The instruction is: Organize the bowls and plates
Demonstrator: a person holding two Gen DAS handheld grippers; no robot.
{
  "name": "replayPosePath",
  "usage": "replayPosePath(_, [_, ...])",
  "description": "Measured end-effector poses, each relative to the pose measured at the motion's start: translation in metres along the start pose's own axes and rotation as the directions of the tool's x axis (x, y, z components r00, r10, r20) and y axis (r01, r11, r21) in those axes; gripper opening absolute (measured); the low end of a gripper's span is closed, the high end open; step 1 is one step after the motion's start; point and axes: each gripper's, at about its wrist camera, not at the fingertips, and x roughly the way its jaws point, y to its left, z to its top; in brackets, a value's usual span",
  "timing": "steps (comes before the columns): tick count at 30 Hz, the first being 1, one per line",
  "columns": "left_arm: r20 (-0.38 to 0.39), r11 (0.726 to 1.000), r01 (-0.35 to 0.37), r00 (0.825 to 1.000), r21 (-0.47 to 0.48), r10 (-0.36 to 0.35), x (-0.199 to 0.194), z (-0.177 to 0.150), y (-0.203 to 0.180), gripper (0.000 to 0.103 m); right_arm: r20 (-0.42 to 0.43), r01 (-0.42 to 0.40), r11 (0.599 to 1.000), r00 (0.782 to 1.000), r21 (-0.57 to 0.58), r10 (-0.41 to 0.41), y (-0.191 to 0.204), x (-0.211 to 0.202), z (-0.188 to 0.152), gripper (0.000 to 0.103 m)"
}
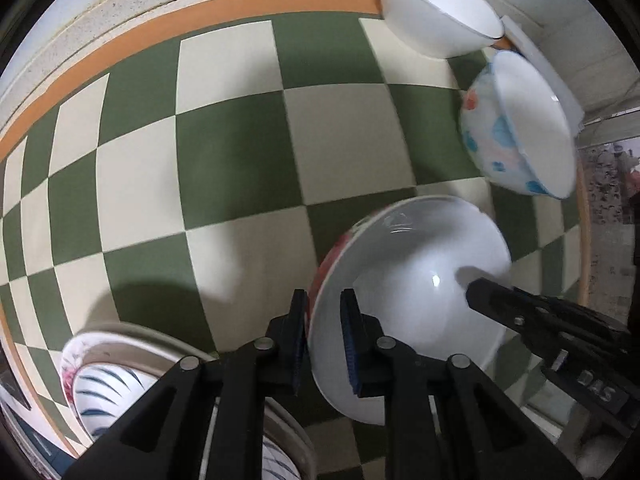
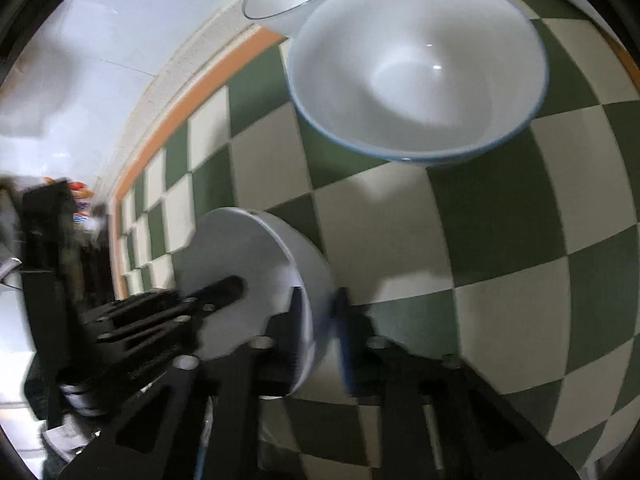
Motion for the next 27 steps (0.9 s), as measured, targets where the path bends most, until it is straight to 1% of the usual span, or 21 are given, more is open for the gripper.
replayPosePath(6, [0.021,0.999,0.021,1.000,0.026,-0.021,-0.017,-0.018,-0.016,0.014,-0.003,0.008,1.000,1.000,0.001,-0.008,-0.006,-0.016,-0.017,0.011])
replayPosePath(9, [0.011,0.998,0.039,0.999,0.044,-0.040,-0.019,-0.027,-0.025,0.014,-0.014,0.009,1.000,1.000,0.010,-0.009,-0.015,-0.027,-0.028,0.011])
replayPosePath(15, [-0.020,0.996,0.046,0.999,0.073,-0.044,-0.011,-0.036,-0.042,0.014,-0.015,0.042,0.999,0.999,0.011,-0.042,-0.026,-0.045,-0.048,0.011])
replayPosePath(22, [-0.054,0.996,0.033,0.998,0.087,-0.029,0.004,-0.046,-0.054,0.014,-0.038,0.061,0.998,0.997,0.021,-0.060,-0.039,-0.042,-0.058,0.011])
replayPosePath(27, [-0.076,0.995,0.014,0.997,0.096,-0.006,0.016,-0.045,-0.059,0.014,-0.057,0.067,0.997,0.996,0.028,-0.065,-0.045,-0.036,-0.059,0.011])
